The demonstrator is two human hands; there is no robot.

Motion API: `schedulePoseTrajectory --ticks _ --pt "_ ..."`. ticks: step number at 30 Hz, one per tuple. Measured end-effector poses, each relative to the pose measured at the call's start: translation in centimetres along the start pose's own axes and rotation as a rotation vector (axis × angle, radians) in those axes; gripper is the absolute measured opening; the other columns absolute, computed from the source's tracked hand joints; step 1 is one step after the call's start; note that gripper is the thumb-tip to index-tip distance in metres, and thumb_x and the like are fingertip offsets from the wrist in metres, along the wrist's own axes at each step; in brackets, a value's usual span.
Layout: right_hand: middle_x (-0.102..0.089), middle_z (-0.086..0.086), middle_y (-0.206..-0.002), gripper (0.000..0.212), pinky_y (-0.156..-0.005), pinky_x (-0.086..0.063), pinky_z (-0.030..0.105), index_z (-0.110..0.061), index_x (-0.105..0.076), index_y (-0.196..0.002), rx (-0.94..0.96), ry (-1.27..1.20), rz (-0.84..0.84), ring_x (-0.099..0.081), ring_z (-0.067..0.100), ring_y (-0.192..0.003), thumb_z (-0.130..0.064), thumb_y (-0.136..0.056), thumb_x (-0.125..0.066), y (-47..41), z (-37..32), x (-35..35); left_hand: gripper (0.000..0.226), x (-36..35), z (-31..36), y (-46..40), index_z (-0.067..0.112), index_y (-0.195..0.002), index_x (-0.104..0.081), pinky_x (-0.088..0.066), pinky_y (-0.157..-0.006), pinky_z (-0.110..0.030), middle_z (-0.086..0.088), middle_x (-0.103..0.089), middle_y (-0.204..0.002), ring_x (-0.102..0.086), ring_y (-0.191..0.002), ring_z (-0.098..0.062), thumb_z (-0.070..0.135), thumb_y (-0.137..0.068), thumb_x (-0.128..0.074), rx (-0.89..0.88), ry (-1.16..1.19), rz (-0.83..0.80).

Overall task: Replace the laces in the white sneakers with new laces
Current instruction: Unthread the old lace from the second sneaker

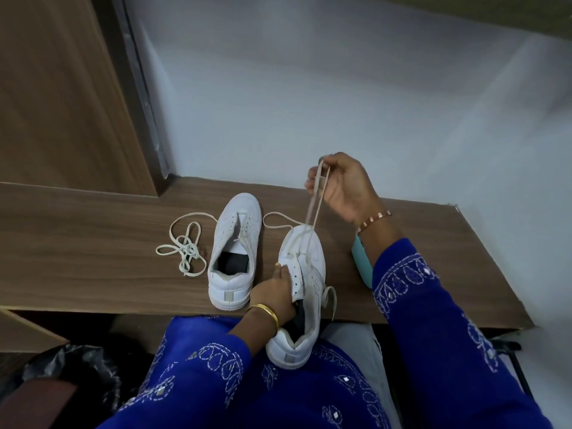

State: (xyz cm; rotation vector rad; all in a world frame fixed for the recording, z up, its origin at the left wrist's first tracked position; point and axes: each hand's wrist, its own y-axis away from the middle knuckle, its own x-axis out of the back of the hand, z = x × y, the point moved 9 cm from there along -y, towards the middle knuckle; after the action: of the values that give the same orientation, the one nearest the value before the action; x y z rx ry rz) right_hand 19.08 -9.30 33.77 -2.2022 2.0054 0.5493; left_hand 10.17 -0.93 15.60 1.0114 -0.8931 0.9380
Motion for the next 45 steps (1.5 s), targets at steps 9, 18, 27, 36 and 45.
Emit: schedulePoseTrajectory --ticks 9,18,27,36,45 --pt "-0.045 -0.004 -0.078 0.025 -0.061 -0.037 0.022 -0.016 -0.042 -0.084 -0.077 1.475 0.057 -0.042 0.010 -0.068 -0.031 -0.086 -0.063 0.9 5.2 5.3 0.077 0.4 0.1 0.3 0.007 -0.145 -0.012 -0.046 -0.078 -0.036 -0.007 -0.013 -0.156 -0.057 -0.112 -0.028 0.030 -0.087 -0.056 -0.012 0.014 0.043" --pt "-0.059 0.007 -0.113 0.047 -0.077 -0.042 0.031 -0.009 -0.051 -0.114 -0.066 1.667 -0.139 -0.055 0.022 -0.098 -0.039 -0.081 -0.066 2.2 10.6 5.3 0.077 0.6 0.1 0.4 0.007 -0.146 -0.011 -0.047 -0.082 -0.035 -0.008 -0.013 -0.156 -0.055 -0.114 -0.027 0.028 -0.087 -0.055 -0.015 0.032 0.065" --pt "-0.055 0.004 -0.076 0.031 -0.068 -0.037 0.029 -0.012 -0.050 -0.064 -0.127 1.701 -0.109 -0.052 0.023 -0.079 -0.023 -0.093 -0.049 1.1 11.1 5.5 0.076 0.4 0.1 0.3 0.008 -0.146 -0.011 -0.047 -0.084 -0.035 -0.008 -0.011 -0.156 -0.055 -0.116 -0.027 0.028 -0.087 -0.055 -0.010 0.043 0.048" --pt "-0.046 0.001 -0.064 0.032 -0.049 -0.031 0.016 -0.007 -0.055 -0.068 -0.082 1.067 -0.087 -0.037 0.010 -0.056 -0.021 -0.096 -0.048 1.3 6.4 4.4 0.079 0.4 0.4 0.3 0.005 -0.147 -0.008 -0.047 -0.085 -0.036 -0.009 -0.009 -0.156 -0.054 -0.116 -0.027 0.028 -0.087 -0.055 -0.029 -0.002 0.027" --pt "-0.045 -0.009 -0.045 0.025 -0.040 -0.030 0.017 -0.015 -0.051 -0.075 0.190 -0.082 0.090 -0.034 0.005 -0.039 -0.020 -0.098 -0.042 0.6 -3.3 4.6 0.078 0.1 0.4 0.0 0.005 -0.146 -0.009 -0.047 -0.085 -0.037 -0.009 -0.016 -0.155 -0.055 -0.114 -0.028 0.027 -0.087 -0.054 -0.029 -0.031 0.026"
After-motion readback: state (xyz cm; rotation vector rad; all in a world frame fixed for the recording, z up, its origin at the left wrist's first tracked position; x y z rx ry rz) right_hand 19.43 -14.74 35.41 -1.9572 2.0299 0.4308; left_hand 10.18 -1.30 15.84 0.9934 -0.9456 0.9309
